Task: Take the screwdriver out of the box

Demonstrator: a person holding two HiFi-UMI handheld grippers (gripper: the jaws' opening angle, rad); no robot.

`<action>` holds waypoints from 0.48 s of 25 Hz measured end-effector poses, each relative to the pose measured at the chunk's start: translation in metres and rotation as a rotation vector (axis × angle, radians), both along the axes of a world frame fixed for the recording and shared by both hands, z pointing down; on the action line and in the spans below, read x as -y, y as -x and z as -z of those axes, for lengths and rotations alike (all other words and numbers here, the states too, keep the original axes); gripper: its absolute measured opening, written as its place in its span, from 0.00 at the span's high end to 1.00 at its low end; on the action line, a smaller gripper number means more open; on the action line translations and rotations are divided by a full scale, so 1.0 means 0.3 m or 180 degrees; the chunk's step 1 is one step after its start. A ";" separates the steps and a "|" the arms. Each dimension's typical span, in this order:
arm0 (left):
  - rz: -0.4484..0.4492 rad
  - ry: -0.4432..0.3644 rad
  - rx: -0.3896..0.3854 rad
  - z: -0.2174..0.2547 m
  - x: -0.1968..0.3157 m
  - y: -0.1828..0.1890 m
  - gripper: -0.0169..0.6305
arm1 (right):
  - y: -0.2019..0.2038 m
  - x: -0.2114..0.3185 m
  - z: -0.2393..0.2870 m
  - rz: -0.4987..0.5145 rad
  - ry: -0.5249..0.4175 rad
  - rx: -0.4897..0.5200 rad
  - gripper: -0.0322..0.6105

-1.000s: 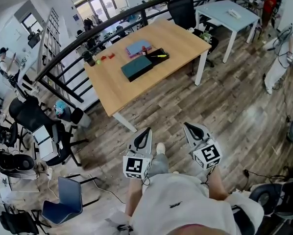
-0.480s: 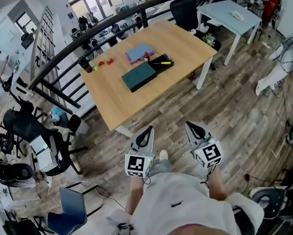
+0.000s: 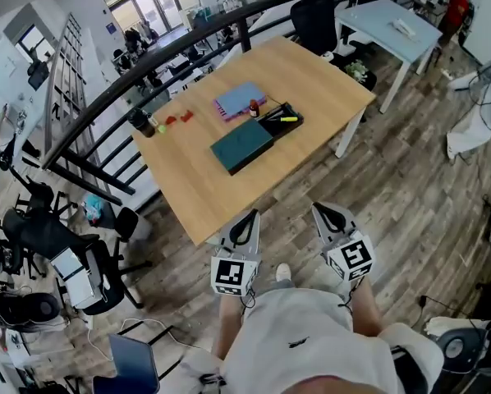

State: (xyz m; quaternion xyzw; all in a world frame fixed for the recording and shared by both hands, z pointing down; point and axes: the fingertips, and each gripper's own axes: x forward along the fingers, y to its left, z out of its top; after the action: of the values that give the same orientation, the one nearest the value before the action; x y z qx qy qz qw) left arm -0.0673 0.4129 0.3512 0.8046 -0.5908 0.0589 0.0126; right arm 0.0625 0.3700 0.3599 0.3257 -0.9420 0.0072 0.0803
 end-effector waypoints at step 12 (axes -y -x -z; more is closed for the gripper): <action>-0.0197 -0.0027 -0.0026 -0.021 0.227 0.072 0.95 | 0.061 0.180 -0.045 -0.0195 0.0059 -0.0061 0.96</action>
State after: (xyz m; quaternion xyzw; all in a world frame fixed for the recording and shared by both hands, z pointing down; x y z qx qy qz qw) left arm -0.0888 0.3447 0.3575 0.8228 -0.5658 0.0535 0.0098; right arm 0.0442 0.3162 0.3735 0.3537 -0.9307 0.0152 0.0922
